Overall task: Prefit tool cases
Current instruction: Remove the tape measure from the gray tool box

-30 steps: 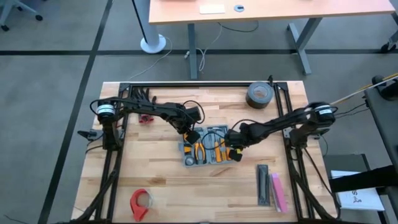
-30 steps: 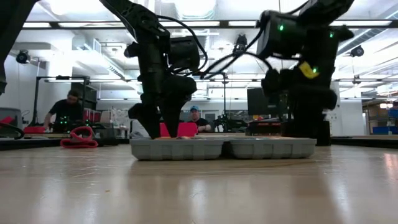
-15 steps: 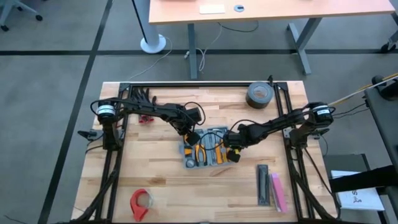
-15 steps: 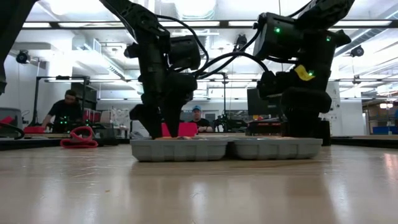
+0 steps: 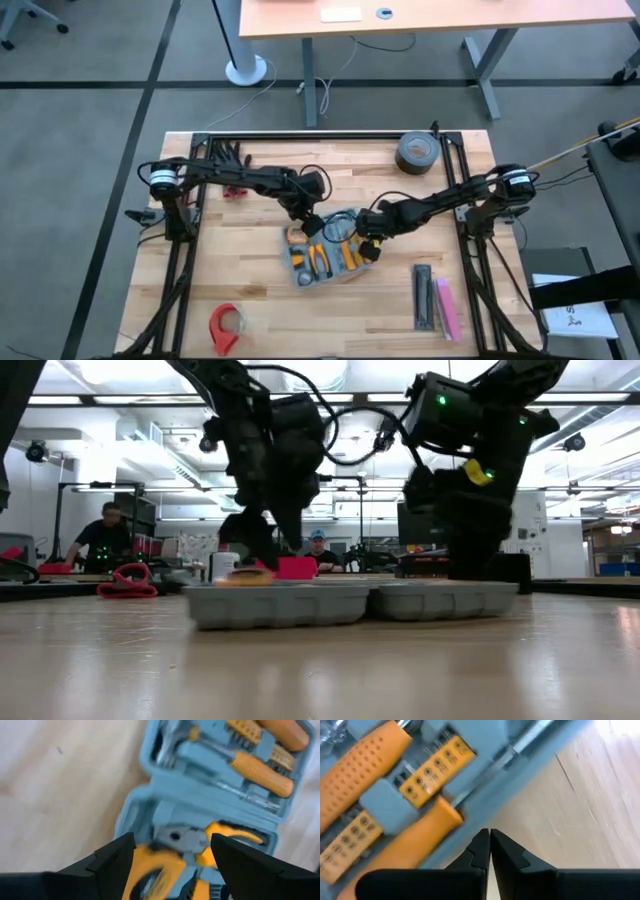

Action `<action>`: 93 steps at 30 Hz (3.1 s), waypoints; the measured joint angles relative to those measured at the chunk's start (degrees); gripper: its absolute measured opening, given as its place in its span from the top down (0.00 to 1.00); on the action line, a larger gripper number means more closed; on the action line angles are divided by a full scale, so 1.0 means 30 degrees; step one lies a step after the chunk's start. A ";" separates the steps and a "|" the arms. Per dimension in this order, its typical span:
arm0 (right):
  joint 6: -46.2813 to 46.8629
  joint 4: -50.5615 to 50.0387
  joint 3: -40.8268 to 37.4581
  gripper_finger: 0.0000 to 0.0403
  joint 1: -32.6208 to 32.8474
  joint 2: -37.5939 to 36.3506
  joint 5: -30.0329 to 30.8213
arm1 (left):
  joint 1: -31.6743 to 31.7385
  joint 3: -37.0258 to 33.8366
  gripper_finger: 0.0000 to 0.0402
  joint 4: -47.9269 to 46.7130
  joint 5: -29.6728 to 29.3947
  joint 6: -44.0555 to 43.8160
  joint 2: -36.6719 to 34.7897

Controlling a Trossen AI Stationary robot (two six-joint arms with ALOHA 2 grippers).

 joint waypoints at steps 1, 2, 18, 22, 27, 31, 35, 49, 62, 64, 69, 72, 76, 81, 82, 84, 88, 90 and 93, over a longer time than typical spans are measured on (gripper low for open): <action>-0.0006 0.0055 -0.0006 1.00 0.0007 -0.0005 -0.0001 | -0.0018 0.0000 0.33 0.0026 0.0140 -0.0049 -0.0004; -0.0007 0.0181 -0.0019 1.00 0.0000 -0.0005 -0.0014 | -0.0053 0.0000 0.34 -0.0012 0.0106 -0.0082 0.0010; -0.0288 0.0081 -0.0048 1.00 0.0000 -0.0093 -0.0054 | -0.0352 0.0385 0.35 -0.3019 -0.0273 0.4147 -0.0070; -0.0427 0.0015 -0.0048 1.00 0.0000 -0.0636 0.0002 | -0.0727 0.1198 0.35 -0.3842 -0.0280 0.7303 -0.0085; -0.0568 -0.0309 -0.0056 1.00 0.0000 -0.1864 0.0015 | -0.1720 0.2018 0.36 -0.5168 -0.0324 1.2277 -0.0085; -0.0576 -0.0626 -0.0063 1.00 0.0000 -0.2993 0.0131 | -0.2722 0.1869 0.35 -0.5868 -0.0671 1.4632 -0.0099; -0.0576 -0.0618 -0.0063 1.00 0.0000 -0.3682 0.0193 | -0.3368 0.1530 0.36 -0.5884 -0.3005 1.5896 -0.0092; -0.0057 0.0044 -0.0077 1.00 0.0649 -0.3462 -0.0056 | -0.3646 0.1420 0.36 -0.6825 -0.3844 1.4395 -0.0078; 0.0220 0.0101 -0.0077 1.00 0.1967 -0.3656 -0.0032 | -0.3660 0.1384 0.40 -0.7153 -0.3843 1.2308 -0.0069; 0.0405 -0.0139 -0.0077 1.00 0.2201 -0.3656 -0.0052 | -0.3660 0.1384 0.40 -0.7250 -0.3843 1.2260 -0.0063; 0.0757 -0.0103 -0.0077 1.00 0.2886 -0.3656 -0.0051 | -0.3743 0.1377 0.38 -0.7558 -0.3829 1.2120 -0.0056; 0.1041 0.0038 -0.0077 1.00 0.3260 -0.3559 -0.0014 | -0.3791 0.1359 0.37 -0.7746 -0.3482 1.1829 -0.0056; 0.1217 0.0318 -0.0077 1.00 0.3512 -0.2987 0.0007 | -0.3791 0.1223 0.34 -0.7719 -0.3340 1.0992 -0.0056; 0.1287 0.1327 -0.0077 1.00 0.3512 -0.1769 -0.0015 | -0.3791 0.0860 0.32 -0.7714 -0.3340 0.8921 -0.0056; 0.1287 0.1341 -0.0077 1.00 0.3512 -0.1556 -0.0017 | -0.3791 0.0787 0.31 -0.7735 -0.3340 0.8474 -0.0056; 0.1282 0.1414 -0.0077 1.00 0.3512 -0.1280 -0.0044 | -0.3791 0.0661 0.31 -0.7728 -0.3340 0.7592 -0.0056; 0.1198 0.1707 -0.0077 1.00 0.3504 -0.0882 -0.0054 | -0.3718 0.0356 0.31 -0.7691 -0.3340 0.5375 -0.0056; 0.1140 0.1817 -0.0077 1.00 0.3503 -0.0863 0.0002 | -0.3648 0.0167 0.31 -0.7681 -0.3333 0.4035 -0.0056; 0.0973 0.2044 -0.0077 1.00 0.3391 -0.0858 0.0015 | -0.3580 -0.0139 0.32 -0.7532 -0.3335 0.2786 -0.0056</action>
